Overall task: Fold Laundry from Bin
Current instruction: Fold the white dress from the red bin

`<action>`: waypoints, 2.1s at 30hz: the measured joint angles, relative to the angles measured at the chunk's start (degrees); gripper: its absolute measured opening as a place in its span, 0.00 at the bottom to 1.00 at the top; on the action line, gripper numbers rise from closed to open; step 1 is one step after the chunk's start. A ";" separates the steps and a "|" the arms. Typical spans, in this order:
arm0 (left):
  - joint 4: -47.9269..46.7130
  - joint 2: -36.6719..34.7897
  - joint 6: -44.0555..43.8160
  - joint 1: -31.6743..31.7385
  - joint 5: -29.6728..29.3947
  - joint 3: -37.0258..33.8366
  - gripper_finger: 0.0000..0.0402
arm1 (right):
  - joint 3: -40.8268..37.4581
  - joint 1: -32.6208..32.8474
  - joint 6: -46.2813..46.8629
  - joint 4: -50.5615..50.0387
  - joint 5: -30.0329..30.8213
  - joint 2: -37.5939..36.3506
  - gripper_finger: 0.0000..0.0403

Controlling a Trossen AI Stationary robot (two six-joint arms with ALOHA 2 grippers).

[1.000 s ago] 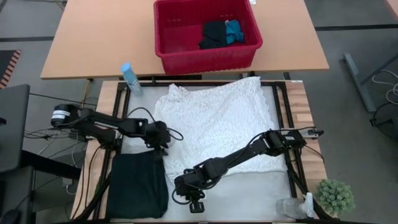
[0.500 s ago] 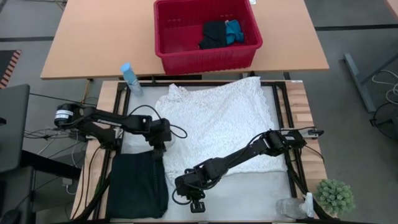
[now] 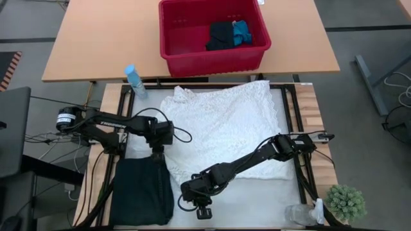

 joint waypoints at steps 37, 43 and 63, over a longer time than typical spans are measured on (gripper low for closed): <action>-18.81 0.57 3.42 7.52 -3.73 12.63 0.00 | -16.57 -9.63 6.99 -26.38 25.68 -13.62 0.03; -21.31 0.55 5.57 7.93 -1.06 12.57 0.00 | -34.70 -13.83 5.59 -6.40 24.20 -23.31 0.03; -24.95 -3.06 -2.93 9.56 6.16 18.76 0.38 | -57.18 -28.78 -1.05 15.52 25.41 -35.05 0.03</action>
